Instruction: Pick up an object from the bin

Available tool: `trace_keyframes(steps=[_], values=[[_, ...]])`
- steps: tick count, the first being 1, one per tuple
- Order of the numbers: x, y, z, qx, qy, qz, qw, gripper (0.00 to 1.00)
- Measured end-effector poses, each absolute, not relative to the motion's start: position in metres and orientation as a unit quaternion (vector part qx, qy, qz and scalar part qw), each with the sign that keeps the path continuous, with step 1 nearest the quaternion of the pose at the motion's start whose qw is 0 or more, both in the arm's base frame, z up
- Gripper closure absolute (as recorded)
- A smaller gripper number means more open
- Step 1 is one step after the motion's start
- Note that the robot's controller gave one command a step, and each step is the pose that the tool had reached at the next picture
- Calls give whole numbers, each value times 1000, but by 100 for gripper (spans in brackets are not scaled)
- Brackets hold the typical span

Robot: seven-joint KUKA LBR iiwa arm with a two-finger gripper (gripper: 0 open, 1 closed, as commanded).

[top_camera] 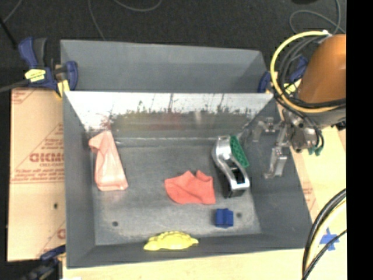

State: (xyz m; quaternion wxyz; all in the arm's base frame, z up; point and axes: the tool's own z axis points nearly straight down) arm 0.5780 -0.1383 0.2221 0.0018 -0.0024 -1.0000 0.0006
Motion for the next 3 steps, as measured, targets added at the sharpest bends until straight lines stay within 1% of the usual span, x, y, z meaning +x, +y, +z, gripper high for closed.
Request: trace_keyframes(steps=[1, 2, 3], values=[[580, -138, 227, -1, -1000, 1, -2, 0], [546, -145, 159, -37, -999, 1, -3, 0], [495, -136, 150, 30, -1000, 2, -1, 0]])
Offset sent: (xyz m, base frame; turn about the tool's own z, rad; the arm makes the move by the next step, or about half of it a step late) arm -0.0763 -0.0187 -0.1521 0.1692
